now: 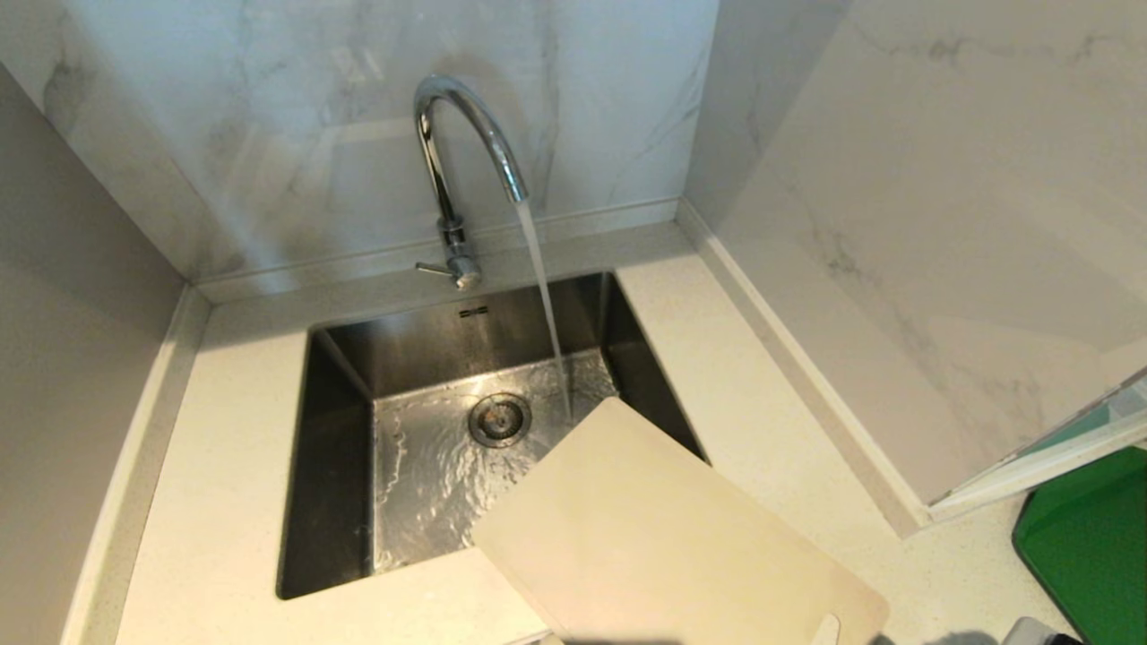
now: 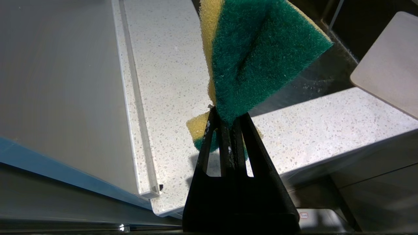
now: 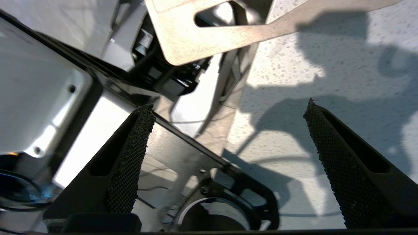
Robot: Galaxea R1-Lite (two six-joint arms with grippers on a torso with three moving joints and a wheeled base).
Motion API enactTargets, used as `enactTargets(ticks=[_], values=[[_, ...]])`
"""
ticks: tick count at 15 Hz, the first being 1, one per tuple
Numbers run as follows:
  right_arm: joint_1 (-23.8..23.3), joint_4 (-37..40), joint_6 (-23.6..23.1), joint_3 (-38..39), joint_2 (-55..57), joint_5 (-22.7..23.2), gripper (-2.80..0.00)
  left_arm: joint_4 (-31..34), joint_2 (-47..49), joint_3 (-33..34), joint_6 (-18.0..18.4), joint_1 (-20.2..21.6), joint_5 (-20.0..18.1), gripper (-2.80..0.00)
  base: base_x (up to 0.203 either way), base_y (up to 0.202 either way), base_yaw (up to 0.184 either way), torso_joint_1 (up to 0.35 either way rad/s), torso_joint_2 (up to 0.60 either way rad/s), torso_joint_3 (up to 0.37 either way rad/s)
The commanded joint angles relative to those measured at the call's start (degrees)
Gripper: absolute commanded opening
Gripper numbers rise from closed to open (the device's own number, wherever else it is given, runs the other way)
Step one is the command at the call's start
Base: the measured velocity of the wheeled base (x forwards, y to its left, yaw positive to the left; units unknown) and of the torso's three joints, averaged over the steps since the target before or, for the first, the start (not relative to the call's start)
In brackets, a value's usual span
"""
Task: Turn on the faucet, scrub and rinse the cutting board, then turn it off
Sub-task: Pick up the cutting board
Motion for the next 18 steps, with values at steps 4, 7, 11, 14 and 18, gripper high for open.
enactTargets(ticks=[4,7,11,14,18], values=[[0.67,0.03,-10.23,0.30,0.80,-0.71,0.00,-0.02,0.07,0.03,0.06,0.01,0.00,-2.80,0.000,0.000,0.000,0.000,0.00,0.000],[1.00,-2.16,-20.41,0.34,1.70,-0.07,0.00,-0.02,0.07,0.08,0.24,0.01,0.00,-2.80,0.000,0.000,0.000,0.000,0.00,0.000],[1.09,-6.85,-35.89,1.78,2.88,-0.22,0.00,-0.02,0.07,0.09,0.24,0.01,0.00,-2.80,0.000,0.000,0.000,0.000,0.00,0.000],[1.15,-7.09,-46.82,1.85,2.81,-3.36,0.00,-0.02,0.07,0.08,0.24,0.01,0.00,-2.80,0.000,0.000,0.000,0.000,0.00,0.000],[2.71,-7.10,-55.86,1.65,2.50,-6.18,0.00,-0.02,0.07,0.09,0.15,0.01,0.00,-2.80,0.000,0.000,0.000,0.000,0.00,0.000]])
